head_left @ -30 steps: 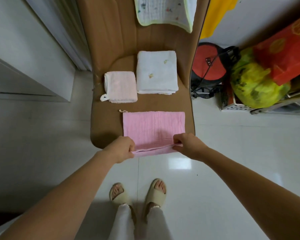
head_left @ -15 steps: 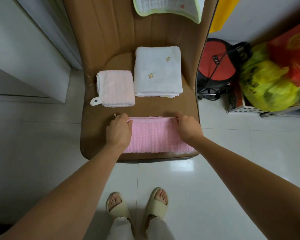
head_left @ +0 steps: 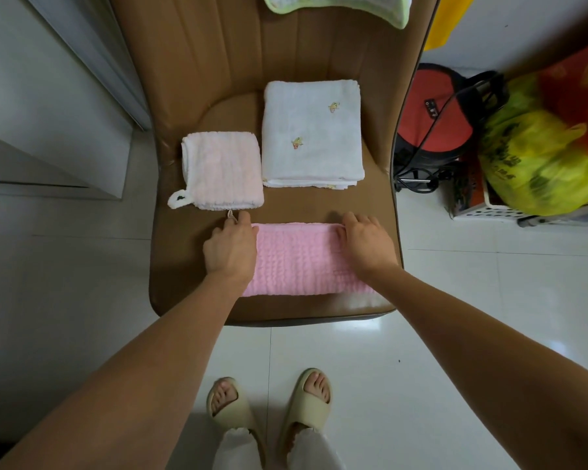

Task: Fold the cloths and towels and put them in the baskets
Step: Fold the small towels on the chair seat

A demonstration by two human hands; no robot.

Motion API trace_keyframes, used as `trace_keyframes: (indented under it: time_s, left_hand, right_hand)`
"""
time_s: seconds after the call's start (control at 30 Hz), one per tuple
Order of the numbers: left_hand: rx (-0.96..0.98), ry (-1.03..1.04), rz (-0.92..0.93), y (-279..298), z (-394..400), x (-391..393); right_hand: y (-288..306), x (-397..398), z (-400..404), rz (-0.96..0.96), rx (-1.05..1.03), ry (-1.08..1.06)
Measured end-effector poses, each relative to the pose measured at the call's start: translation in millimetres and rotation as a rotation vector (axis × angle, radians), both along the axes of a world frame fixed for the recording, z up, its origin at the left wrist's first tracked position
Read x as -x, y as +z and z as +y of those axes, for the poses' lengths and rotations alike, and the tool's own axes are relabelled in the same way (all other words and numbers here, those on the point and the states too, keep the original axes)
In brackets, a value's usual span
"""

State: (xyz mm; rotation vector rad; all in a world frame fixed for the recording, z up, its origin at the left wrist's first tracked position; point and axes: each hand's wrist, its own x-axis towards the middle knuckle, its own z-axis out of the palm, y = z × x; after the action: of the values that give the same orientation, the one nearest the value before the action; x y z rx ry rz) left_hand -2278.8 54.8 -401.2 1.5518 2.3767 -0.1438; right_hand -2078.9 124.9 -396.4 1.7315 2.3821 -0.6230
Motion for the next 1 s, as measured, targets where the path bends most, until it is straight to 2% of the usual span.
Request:
trace_keyframes:
  time_s: [0.13, 0.2, 0.3, 0.37, 0.4, 0.47, 0.53, 0.63, 0.7, 0.9, 1.0]
  left_hand:
    - [0.008, -0.001, -0.007, -1, -1, 1]
    - [-0.058, 0.104, -0.057, 2, -1, -1]
    - [-0.379, 0.219, -0.119, 13, -12, -12]
    - [-0.573, 0.105, -0.163, 15, -24, -24]
    - [-0.61, 0.015, -0.206, 12, -29, -28]
    - [-0.581, -0.174, -0.232, -3, -30, -31]
    - [-0.45, -0.321, -0.204, -21, -27, -32]
    - [-0.243, -0.39, -0.093, -38, -22, -28]
    - [-0.183, -0.38, -0.008, -45, -22, -23]
    - [-0.127, -0.281, 0.026, -45, -22, -16]
    - [-0.103, -0.23, 0.012, -42, -32, 0]
  right_hand:
    - [0, 2, 3, -0.014, 0.003, -0.033]
    - [1, 4, 2, -0.003, -0.021, -0.075]
    - [10, 5, -10, 0.082, -0.285, -0.157]
    - [14, 9, -27, 0.225, -0.452, -0.11]
    - [12, 10, -36, 0.298, -0.438, -0.036]
    - [-1, 13, -49, 0.326, -0.304, 0.16]
    - [-20, 17, -56, 0.252, -0.183, 0.285]
    - [-40, 20, -47, 0.154, -0.153, 0.31]
    - [-50, 14, -36, 0.09, -0.183, 0.326]
    - [-52, -5, -28, -0.012, -0.257, 0.127]
    - [-48, -20, -30, -0.067, -0.213, -0.012]
